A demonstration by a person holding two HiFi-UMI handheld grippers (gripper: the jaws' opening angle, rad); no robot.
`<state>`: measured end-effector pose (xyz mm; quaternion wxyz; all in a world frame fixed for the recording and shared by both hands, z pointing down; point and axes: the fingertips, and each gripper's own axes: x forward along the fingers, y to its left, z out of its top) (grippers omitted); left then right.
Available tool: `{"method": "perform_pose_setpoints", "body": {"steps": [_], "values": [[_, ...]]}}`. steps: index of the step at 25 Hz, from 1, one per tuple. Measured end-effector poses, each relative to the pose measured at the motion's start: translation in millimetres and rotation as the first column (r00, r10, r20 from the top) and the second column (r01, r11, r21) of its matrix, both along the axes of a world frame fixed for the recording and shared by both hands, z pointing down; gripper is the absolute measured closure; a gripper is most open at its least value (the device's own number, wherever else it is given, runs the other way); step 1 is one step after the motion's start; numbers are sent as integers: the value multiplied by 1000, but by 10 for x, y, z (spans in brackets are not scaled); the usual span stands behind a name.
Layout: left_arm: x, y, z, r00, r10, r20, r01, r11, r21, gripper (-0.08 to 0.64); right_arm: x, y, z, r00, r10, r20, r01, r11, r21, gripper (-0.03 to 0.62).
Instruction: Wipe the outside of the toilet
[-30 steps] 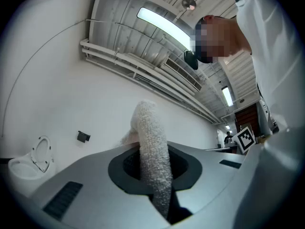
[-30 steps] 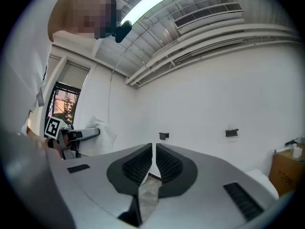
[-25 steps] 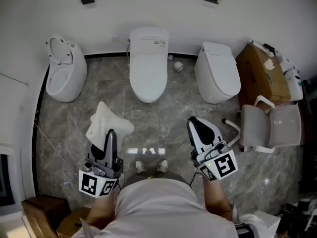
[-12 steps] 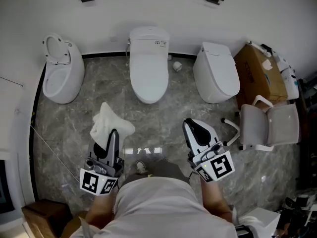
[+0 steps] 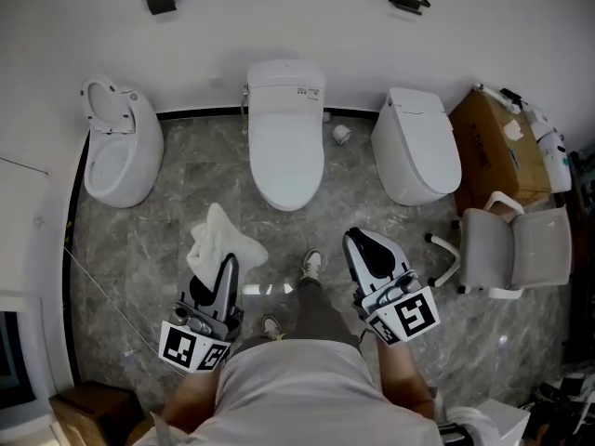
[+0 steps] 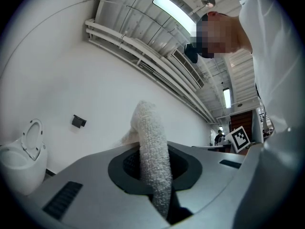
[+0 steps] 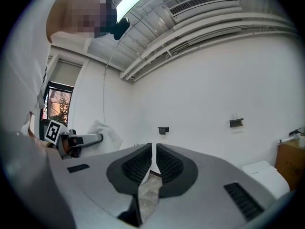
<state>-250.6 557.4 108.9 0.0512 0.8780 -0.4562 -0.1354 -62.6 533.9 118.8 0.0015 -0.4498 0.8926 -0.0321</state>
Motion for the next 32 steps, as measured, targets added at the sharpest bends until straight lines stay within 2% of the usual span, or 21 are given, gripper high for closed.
{"method": "perform_pose_setpoints", "body": {"steps": [7,13,19,26,32], "values": [[481,-1172,190,1000,-24,7,24,998,-55,501,394,-1337,136,999,-44,13,45,999,-21,538],[1075,-2251,105,1000,-26,4,26,999,-47,500,899,-2418,83,997,-73,13,73,997,-19,538],[1514,-2948,-75,998,-59,18,59,998,-24,501,1210,-3125,19,991,-127,40,128,992,-23,538],[1626,-3420,-60,997,-76,-24,75,996,-48,501,1124,-3565,87,978,-201,61,204,978,-34,538],[1387,-3938,1,995,-83,-49,80,995,-68,500,818,-3907,95,971,-236,36,237,970,-58,538]]}}
